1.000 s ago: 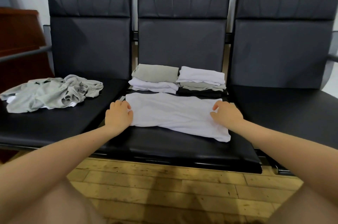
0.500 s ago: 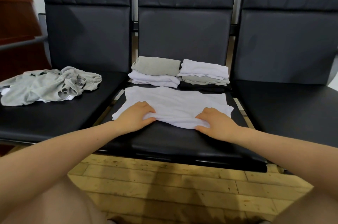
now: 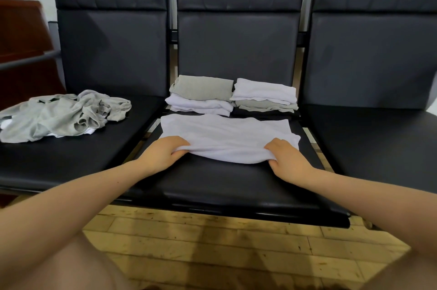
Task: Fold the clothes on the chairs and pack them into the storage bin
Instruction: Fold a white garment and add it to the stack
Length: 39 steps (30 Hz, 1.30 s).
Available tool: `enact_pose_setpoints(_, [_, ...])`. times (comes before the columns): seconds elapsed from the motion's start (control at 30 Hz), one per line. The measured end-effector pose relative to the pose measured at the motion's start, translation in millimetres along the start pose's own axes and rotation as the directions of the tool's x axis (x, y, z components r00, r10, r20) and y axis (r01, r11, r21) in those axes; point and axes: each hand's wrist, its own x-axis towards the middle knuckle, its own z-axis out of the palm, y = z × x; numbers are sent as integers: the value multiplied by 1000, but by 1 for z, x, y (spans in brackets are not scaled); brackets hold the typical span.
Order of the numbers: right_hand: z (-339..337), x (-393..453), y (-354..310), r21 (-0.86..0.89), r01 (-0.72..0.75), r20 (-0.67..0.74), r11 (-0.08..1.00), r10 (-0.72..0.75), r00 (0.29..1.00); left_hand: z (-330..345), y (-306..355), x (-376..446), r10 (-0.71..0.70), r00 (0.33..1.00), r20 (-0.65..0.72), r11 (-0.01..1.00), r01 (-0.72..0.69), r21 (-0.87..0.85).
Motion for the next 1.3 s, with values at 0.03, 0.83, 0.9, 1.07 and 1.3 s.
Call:
enact_pose_setpoints(0.03, [-1,0,2,28,-2,-3,1000,2,1000,-1,0,-1,-20,1000,1,1000,20,-14])
enact_pose_setpoints(0.83, [-42,15,46,190,-524,85,830,517,851,-15,20,-4,-156,984,86,979,165,-118])
enact_pose_setpoints(0.9, [-40,21,42,38,-610,154,792,599,786,-12,17,0,-116,988,99,990,124,-73])
enact_pose_setpoints(1.07, [-33,37,17,37,-627,203,778,608,767,-11,17,4,-60,991,118,997,65,-36])
enact_pose_setpoints(1.3, [-50,67,-31,393,-598,227,698,557,799,-17,21,2,-172,981,85,952,188,-240])
